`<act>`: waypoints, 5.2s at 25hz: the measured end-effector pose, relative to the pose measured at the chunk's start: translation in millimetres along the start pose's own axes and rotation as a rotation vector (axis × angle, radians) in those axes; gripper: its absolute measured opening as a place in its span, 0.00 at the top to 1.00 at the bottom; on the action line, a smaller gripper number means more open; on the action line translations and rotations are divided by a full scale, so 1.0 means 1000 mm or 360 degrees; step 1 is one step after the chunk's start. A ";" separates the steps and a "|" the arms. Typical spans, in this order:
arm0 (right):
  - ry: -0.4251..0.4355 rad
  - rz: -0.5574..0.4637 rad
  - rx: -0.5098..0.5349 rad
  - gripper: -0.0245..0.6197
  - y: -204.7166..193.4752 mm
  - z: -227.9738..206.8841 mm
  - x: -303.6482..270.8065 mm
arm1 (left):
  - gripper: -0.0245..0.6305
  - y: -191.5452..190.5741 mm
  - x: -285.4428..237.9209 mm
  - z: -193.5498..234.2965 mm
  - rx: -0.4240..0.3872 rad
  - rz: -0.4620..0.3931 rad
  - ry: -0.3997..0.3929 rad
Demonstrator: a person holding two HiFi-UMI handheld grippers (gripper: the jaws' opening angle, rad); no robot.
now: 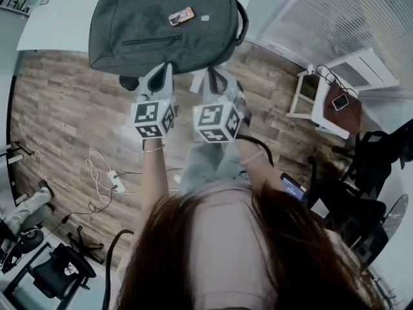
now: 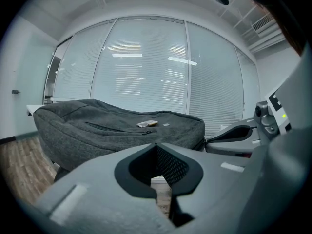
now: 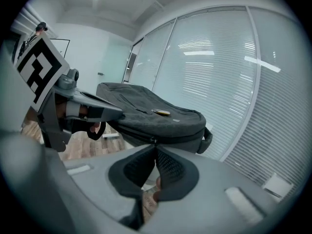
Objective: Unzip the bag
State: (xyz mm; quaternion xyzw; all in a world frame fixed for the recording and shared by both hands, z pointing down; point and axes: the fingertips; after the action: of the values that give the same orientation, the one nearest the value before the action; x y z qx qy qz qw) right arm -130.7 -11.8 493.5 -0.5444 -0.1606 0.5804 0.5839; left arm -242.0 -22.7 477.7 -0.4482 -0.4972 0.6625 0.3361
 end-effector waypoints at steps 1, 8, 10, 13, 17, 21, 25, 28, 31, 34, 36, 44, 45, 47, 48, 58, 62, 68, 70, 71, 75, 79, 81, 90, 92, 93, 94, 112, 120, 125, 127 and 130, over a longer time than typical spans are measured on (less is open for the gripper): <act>-0.0006 0.0004 -0.0007 0.95 -0.001 -0.005 -0.001 | 0.95 0.000 0.000 0.000 -0.0003 -0.0003 0.0002; 0.0007 -0.0004 -0.0009 0.95 -0.005 -0.026 -0.005 | 0.95 -0.002 0.000 0.001 -0.0007 -0.0026 0.0021; 0.0007 -0.0006 -0.0001 0.95 -0.005 -0.030 -0.007 | 0.95 -0.002 0.000 0.000 0.0008 -0.0022 0.0015; 0.0012 -0.0011 -0.0001 0.95 -0.005 -0.038 -0.010 | 0.95 -0.001 0.000 0.000 0.0013 -0.0024 0.0012; 0.0022 -0.0016 0.0005 0.95 -0.005 -0.045 -0.012 | 0.95 -0.001 -0.001 0.000 0.0011 -0.0020 0.0008; 0.0017 -0.0018 0.0001 0.95 -0.004 -0.056 -0.018 | 0.95 -0.002 -0.002 0.000 0.0002 -0.0018 0.0004; 0.0008 -0.0025 0.0013 0.95 -0.003 -0.068 -0.020 | 0.95 -0.001 -0.001 0.000 -0.0005 -0.0019 -0.0001; 0.0001 -0.0029 0.0030 0.95 -0.002 -0.078 -0.023 | 0.95 -0.001 0.000 -0.001 -0.0009 -0.0017 -0.0001; 0.0002 -0.0033 0.0065 0.95 0.000 -0.084 -0.025 | 0.95 0.000 0.000 -0.001 -0.0014 -0.0018 0.0002; 0.0009 -0.0030 0.0094 0.94 0.000 -0.089 -0.029 | 0.95 -0.001 -0.001 -0.001 -0.0011 -0.0017 -0.0002; 0.0017 -0.0026 0.0111 0.94 0.001 -0.093 -0.031 | 0.95 -0.001 0.000 -0.002 -0.0012 -0.0019 -0.0007; 0.0089 -0.0002 0.0189 0.94 0.002 -0.101 -0.039 | 0.95 -0.002 -0.001 -0.001 -0.0026 -0.0010 -0.0026; 0.0096 0.0003 0.0195 0.94 0.002 -0.101 -0.039 | 0.95 -0.002 -0.001 -0.001 -0.0028 -0.0008 -0.0028; 0.0103 0.0012 0.0210 0.94 0.002 -0.103 -0.040 | 0.95 -0.003 -0.001 -0.001 -0.0033 -0.0005 -0.0034; 0.0103 0.0017 0.0217 0.94 0.002 -0.105 -0.041 | 0.95 -0.003 -0.001 -0.002 -0.0036 -0.0005 -0.0037; 0.0182 0.0029 0.0248 0.94 0.003 -0.111 -0.046 | 0.95 -0.005 0.001 -0.005 -0.0076 -0.0003 -0.0071; 0.0252 0.0034 0.0249 0.94 0.004 -0.110 -0.045 | 0.95 -0.003 0.002 -0.005 -0.0084 -0.0011 -0.0066; 0.0309 0.0023 0.0220 0.94 0.003 -0.111 -0.045 | 0.95 0.002 0.001 -0.007 -0.0113 0.0021 -0.0018; 0.0319 0.0023 0.0215 0.94 0.003 -0.111 -0.045 | 0.95 0.004 0.001 -0.006 -0.0101 0.0033 0.0002; 0.0324 0.0023 0.0214 0.94 0.003 -0.112 -0.046 | 0.95 0.006 0.000 -0.006 -0.0098 0.0039 0.0011; 0.0335 0.0019 0.0206 0.94 0.003 -0.112 -0.045 | 0.94 0.018 0.000 -0.010 -0.0117 0.0049 0.0039; 0.0347 0.0012 0.0200 0.94 0.002 -0.112 -0.045 | 0.94 0.033 -0.001 -0.020 -0.0118 0.0048 0.0032; 0.0352 0.0009 0.0198 0.94 0.002 -0.112 -0.045 | 0.94 0.041 -0.003 -0.025 -0.0128 0.0044 0.0030; 0.0399 0.0001 0.0168 0.94 0.003 -0.112 -0.044 | 0.86 0.067 -0.023 -0.063 -0.0166 0.0053 -0.0047; 0.0417 -0.0005 0.0169 0.94 0.002 -0.112 -0.044 | 0.84 0.071 -0.029 -0.072 -0.0175 0.0062 -0.0070; 0.0428 -0.0009 0.0169 0.94 0.002 -0.112 -0.044 | 0.84 0.073 -0.032 -0.077 -0.0178 0.0065 -0.0078; 0.0441 -0.0013 0.0168 0.94 0.002 -0.112 -0.043 | 0.83 0.075 -0.035 -0.080 -0.0180 0.0069 -0.0084; 0.0687 -0.0107 0.0183 0.94 0.008 -0.114 -0.039 | 0.76 0.074 -0.079 -0.121 -0.0217 0.0271 -0.0099; 0.0715 -0.0106 0.0187 0.94 0.009 -0.114 -0.041 | 0.76 0.061 -0.098 -0.130 -0.0271 0.0519 -0.0117; 0.0730 -0.0112 0.0198 0.94 0.009 -0.115 -0.039 | 0.76 0.054 -0.105 -0.131 -0.0343 0.0647 -0.0119; 0.0735 -0.0113 0.0204 0.94 0.009 -0.115 -0.038 | 0.79 0.049 -0.109 -0.130 -0.0386 0.0707 -0.0103; 0.0750 -0.0110 0.0217 0.94 0.009 -0.114 -0.038 | 0.82 0.040 -0.113 -0.130 -0.0414 0.0766 -0.0083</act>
State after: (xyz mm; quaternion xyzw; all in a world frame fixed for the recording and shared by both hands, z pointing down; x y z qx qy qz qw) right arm -51.9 -97.6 462.2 -0.6182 0.0012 0.4266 0.6602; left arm -79.8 -87.8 455.0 -0.5757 -0.4658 0.6652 0.0959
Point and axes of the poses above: the fingertips, and each gripper's own axes: x backward along the fingers, z to its left, y out of its top, and after that the axes turned 5 degrees about -y, right-handed
